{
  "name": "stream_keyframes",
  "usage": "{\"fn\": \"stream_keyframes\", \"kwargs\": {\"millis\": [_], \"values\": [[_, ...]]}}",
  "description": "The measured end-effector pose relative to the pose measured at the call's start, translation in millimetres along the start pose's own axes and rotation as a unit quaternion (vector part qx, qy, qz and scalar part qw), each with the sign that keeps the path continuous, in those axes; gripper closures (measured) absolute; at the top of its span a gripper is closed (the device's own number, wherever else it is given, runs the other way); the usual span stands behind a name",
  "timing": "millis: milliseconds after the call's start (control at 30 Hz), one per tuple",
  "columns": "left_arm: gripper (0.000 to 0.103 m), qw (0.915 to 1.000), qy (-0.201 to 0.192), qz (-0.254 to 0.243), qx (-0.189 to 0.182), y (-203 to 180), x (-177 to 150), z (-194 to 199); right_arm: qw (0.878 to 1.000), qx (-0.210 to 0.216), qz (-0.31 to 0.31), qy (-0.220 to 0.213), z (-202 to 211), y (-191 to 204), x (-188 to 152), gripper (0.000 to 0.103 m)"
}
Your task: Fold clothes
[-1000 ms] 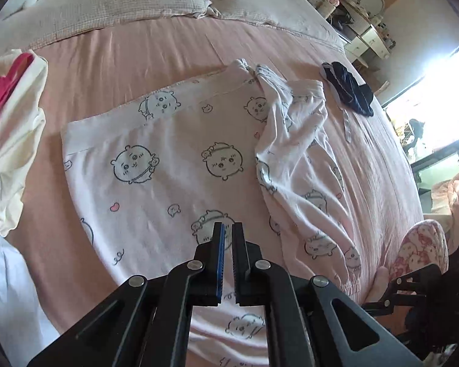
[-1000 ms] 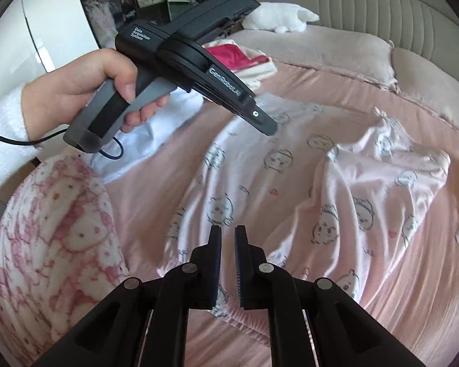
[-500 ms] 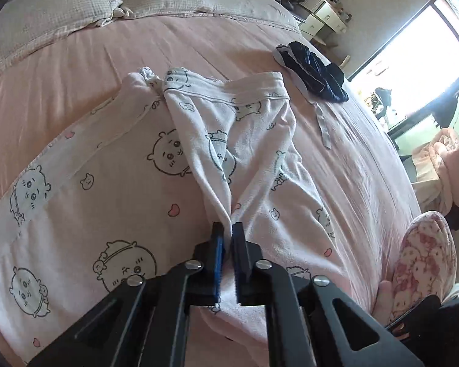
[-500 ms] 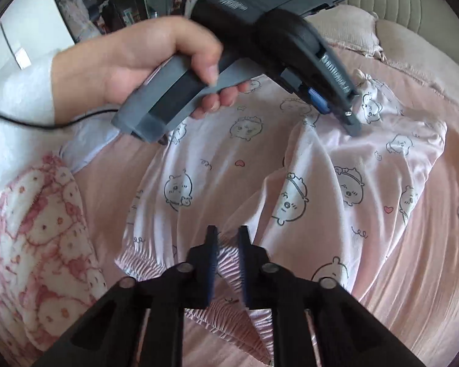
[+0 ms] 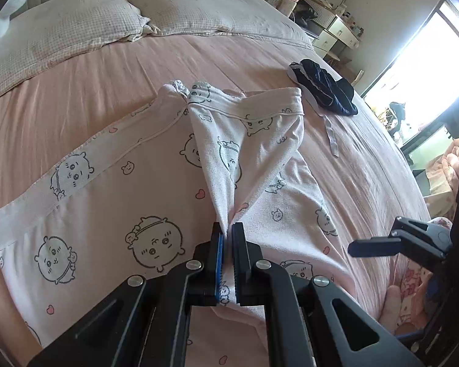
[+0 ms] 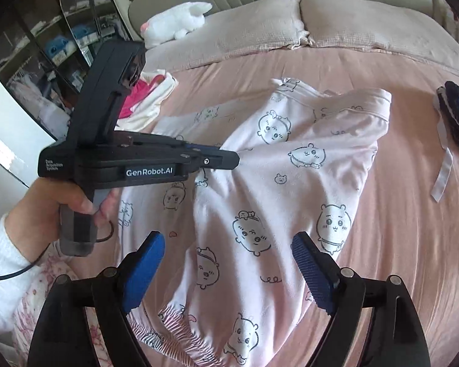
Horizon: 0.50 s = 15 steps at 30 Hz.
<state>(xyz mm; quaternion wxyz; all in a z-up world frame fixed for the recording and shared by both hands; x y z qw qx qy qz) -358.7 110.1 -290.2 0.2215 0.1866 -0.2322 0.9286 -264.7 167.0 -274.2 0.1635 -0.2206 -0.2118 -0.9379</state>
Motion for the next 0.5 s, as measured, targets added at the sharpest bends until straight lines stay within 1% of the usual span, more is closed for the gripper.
{"fn": "stream_keyframes", "kwargs": {"millis": [200, 300, 367, 400, 433, 467, 500], "values": [[0.099, 0.9999, -0.001, 0.01, -0.007, 5.9, -1.3, -1.2, 0.998, -0.015, 0.051, 0.034, -13.4, 21.9, -25.4, 0.017], [0.099, 0.9999, 0.002, 0.01, -0.004, 7.7, -3.9, -2.8, 0.995, -0.023, 0.077, 0.051, -19.9, 32.6, -38.0, 0.017], [0.099, 0.9999, 0.001, 0.01, -0.004, 8.2, -4.5, -2.1, 0.993, -0.028, 0.094, 0.062, -24.1, 39.7, -46.4, 0.021], [0.099, 0.9999, 0.001, 0.01, -0.004, 8.1, -4.4, -0.9, 0.992, -0.03, 0.102, 0.068, -26.3, 43.2, -50.5, 0.039], [0.099, 1.0, 0.0, 0.009, -0.004, 7.9, -4.3, 0.4, 0.991, -0.033, 0.111, 0.074, -28.4, 46.7, -54.7, 0.07], [0.099, 1.0, -0.001, 0.008, -0.004, 7.6, -4.1, 1.8, 0.99, -0.034, 0.115, 0.079, -30.0, 48.1, -57.8, 0.078], [0.099, 1.0, -0.001, 0.007, -0.003, 7.4, -4.2, 3.3, 0.99, -0.034, 0.112, 0.081, -30.5, 46.1, -59.0, 0.081]]}}
Point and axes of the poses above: each gripper's, at about its wrist camera, not at the fingertips, and z roughly against the way its jaws point, y to its left, x to its top, the point moved 8 cm from there along -z, roughly the way its jaws point
